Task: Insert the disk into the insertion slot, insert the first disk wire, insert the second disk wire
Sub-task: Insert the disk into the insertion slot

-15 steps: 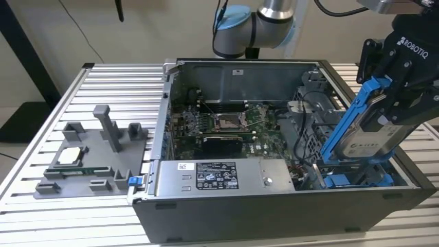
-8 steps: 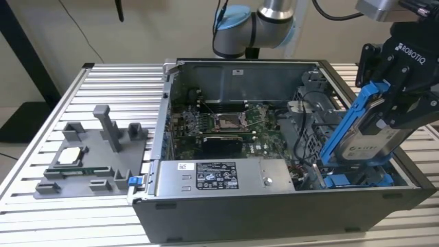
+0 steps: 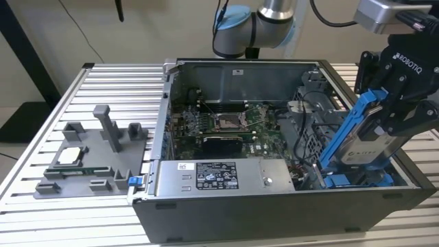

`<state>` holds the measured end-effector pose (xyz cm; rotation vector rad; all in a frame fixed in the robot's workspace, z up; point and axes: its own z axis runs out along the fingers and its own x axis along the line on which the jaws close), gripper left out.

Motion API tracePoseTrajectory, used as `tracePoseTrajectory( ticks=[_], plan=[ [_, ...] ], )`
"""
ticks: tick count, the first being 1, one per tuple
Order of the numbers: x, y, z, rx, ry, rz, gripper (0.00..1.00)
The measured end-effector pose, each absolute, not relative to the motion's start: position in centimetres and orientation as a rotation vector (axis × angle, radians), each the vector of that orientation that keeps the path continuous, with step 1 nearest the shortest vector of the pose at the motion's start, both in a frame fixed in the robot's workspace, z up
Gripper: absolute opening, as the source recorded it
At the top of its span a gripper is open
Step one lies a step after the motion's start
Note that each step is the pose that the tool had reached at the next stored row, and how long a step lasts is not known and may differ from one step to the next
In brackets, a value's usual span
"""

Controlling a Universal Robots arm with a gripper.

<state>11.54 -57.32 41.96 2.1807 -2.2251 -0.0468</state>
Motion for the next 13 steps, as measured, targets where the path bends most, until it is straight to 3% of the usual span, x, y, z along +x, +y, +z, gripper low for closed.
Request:
tracePoseTrajectory(
  ticks=[13],
  plan=[
    [11.6,-57.5,40.7,2.186,-2.23,-0.058,0.0]
  ],
)
